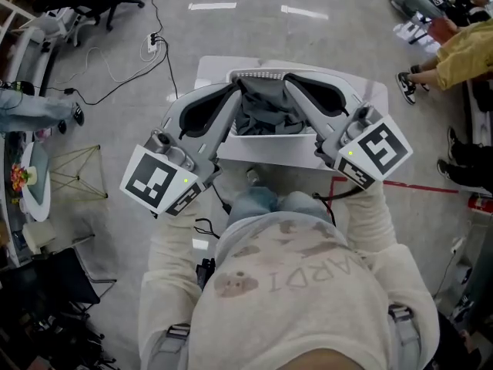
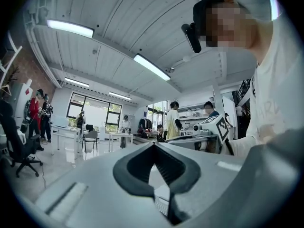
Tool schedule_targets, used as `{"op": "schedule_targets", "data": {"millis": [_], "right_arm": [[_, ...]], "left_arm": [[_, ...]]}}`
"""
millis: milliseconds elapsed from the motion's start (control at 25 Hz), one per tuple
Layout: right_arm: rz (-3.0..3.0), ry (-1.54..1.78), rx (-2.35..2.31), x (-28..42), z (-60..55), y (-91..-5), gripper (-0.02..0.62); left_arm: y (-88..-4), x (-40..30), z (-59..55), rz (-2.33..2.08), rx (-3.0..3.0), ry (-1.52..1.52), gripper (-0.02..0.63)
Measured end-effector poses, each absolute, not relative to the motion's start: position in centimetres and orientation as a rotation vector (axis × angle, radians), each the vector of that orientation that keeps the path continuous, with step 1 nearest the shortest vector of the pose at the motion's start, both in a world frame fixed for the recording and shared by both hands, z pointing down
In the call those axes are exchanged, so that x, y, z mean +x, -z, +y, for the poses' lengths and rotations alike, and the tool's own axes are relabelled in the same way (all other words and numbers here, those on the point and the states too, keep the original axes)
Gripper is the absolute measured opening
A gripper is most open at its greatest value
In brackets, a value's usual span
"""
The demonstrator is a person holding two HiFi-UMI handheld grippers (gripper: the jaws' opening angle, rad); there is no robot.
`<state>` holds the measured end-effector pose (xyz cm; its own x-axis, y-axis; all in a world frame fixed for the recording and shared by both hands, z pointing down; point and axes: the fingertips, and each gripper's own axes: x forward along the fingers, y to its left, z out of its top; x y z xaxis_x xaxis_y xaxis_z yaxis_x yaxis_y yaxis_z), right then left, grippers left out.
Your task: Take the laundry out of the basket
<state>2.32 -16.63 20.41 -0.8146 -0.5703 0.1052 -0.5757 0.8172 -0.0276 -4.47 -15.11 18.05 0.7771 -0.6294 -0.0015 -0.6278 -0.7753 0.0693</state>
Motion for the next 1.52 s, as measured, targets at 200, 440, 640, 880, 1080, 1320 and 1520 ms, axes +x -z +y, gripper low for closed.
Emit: {"op": "schedule_targets", "data": {"millis": [200,440,640,880,1080,1320,1520], "right_arm": [[-2.839,-0.148,0.911,1.2,-19.5,-23.4,0.028],[-2.717,-0.23,0.893,1.0,-22.9,-28.9,0.087],[-2.609,-0.286,0.77,0.2,-24.8,-34.9,0.182],[-2.479,-0.375,0.669,-0.4,-27.2,-43.2,0.236],[-2.392,-0.422,0.629,-0.5,-28.6,-49.3,0.264],[-2.325,-0.443,0.6,-0.6,-29.1,-55.6,0.281],[-2.276,-0.407,0.516,-0.7,-28.8,-60.7,0.321]], "left_arm": [[-19.4,-5.3,-17.2,-0.973,2.895,0.049,0.0],[-20.6,-5.9,-19.1,-0.946,2.885,0.083,0.0],[-22.1,-6.5,-21.0,-0.929,2.88,0.092,0.0],[-25.5,-6.8,-23.7,-0.894,2.879,0.044,0.0],[-28.6,-6.9,-26.1,-0.86,2.865,0.0,0.0],[-32.3,-6.0,-28.4,-0.781,2.866,-0.071,0.0],[-35.0,-4.8,-29.6,-0.724,2.861,-0.063,0.0]]}}
